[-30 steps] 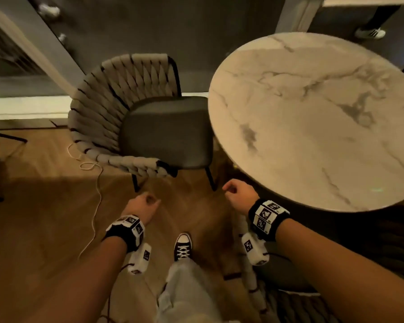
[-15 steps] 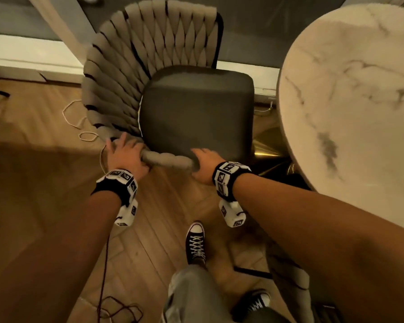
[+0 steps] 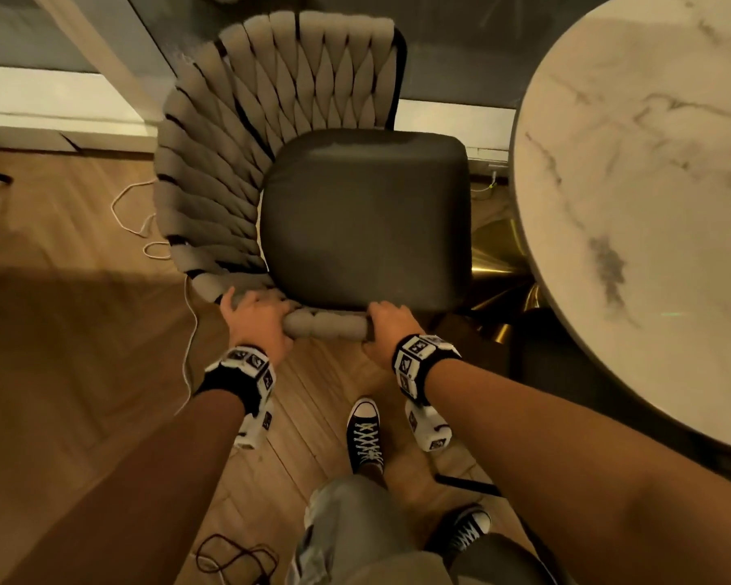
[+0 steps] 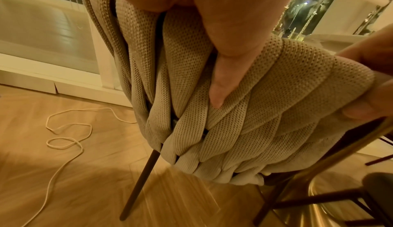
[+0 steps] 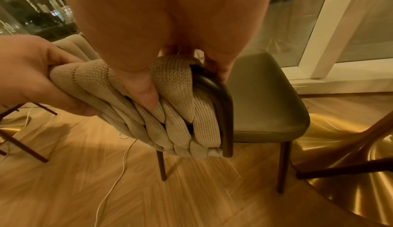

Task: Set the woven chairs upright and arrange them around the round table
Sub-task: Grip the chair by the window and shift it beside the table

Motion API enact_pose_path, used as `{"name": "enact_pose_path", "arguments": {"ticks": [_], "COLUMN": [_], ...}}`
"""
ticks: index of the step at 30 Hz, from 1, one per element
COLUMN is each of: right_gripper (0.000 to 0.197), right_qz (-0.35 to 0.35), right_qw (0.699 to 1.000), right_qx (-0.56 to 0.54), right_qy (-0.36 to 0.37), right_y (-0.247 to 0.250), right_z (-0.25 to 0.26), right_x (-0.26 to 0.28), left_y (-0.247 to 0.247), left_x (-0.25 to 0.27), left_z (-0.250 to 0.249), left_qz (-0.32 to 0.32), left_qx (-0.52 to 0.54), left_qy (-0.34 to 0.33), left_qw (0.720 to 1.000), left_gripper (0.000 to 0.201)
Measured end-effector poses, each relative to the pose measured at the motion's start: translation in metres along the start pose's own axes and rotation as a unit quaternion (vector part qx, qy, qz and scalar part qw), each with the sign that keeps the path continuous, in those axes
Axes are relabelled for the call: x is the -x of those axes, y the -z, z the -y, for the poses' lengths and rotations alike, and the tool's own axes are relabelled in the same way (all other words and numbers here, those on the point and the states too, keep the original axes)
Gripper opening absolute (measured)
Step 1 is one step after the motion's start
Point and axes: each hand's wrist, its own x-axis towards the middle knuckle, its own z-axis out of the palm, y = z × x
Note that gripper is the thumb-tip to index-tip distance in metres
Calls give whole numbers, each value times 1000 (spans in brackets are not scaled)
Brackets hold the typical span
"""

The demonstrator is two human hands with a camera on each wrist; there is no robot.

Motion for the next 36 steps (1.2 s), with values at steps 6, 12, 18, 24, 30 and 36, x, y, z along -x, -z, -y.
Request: {"name": "enact_pose_path", "arguments": {"ticks": [6,12,18,24,30,36], "right_gripper": [51,52,29,27,22,19], "right_qz": [-2,41,101,96,63,49], "right_qw": [999,998,992,992,993,994], "right_qx": [14,17,24,27,18,17], "right_qy": [-32,-41,-75,-79,-95,-98], "right_y": [-29,-27,-19,-7,13,29], "right_z": [-7,-10,-9,-6,-3,-5], "right_x": [31,22,14,7,-20,-46], "left_y": [-14,-10,-5,-1,15,42], "left_x": [30,30,29,17,-20,-46], "left_z": [-9,-14,-17,-14,-18,-25], "left_qz": [21,36,43,32,35,57], "left_qx": [-6,-33,-42,-33,-46,-65], "left_qy": [-15,-1,4,-2,1,-16], "left_qw": [1000,999,998,999,998,996], "left_gripper": [39,34,33,27,26,31]}}
